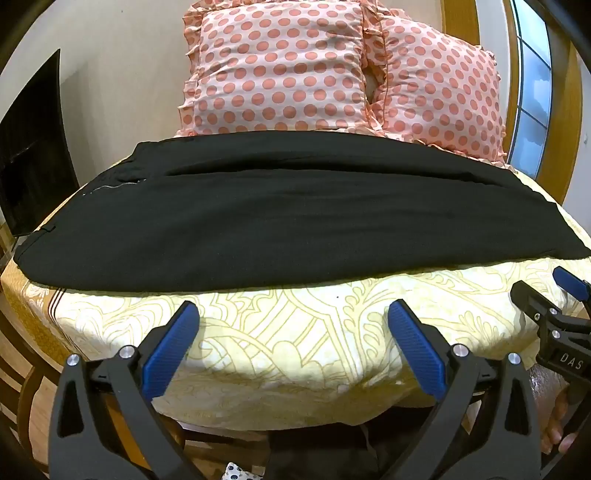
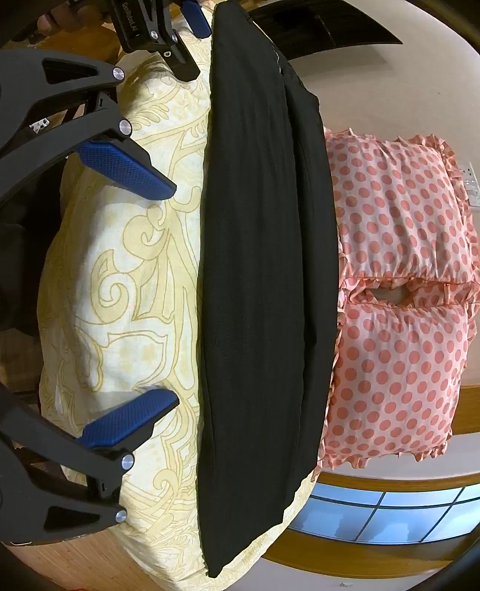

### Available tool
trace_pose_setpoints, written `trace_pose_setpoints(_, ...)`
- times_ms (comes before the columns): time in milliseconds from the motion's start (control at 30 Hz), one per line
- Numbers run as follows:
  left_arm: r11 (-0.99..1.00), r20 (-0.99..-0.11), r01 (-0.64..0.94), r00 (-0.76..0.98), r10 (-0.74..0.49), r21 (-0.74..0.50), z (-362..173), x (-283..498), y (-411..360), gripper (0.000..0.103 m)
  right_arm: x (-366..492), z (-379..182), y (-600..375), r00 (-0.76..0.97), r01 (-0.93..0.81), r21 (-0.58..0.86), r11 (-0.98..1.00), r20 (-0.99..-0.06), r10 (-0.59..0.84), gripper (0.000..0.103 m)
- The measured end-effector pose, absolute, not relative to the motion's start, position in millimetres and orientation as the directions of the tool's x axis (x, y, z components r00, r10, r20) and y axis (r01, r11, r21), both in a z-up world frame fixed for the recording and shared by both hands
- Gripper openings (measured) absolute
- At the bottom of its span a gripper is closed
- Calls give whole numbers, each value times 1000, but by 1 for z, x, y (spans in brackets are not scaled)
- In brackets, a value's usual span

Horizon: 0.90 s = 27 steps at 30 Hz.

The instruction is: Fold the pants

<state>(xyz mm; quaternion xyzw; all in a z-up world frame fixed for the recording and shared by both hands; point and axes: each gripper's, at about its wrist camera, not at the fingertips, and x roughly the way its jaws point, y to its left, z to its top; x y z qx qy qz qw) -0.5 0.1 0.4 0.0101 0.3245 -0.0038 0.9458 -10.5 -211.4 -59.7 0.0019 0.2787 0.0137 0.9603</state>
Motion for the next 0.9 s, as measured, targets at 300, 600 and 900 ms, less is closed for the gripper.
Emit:
trace_pose_setpoints(300, 1000, -615, 14, 788, 0, 18, 0, 0, 0, 101, -11, -60, -211, 844, -25, 11, 1000, -535, 27, 102)
trace_pose_setpoints(600, 1000, -615, 14, 789, 1, 18, 0, 0, 0, 101, -11, -60, -212, 845, -25, 11, 1000, -534, 27, 102)
trace_pose_setpoints(900, 1000, -614, 14, 790, 1, 19, 0, 0, 0, 101, -11, -60, -212, 845, -25, 11, 1000, -534, 27, 102)
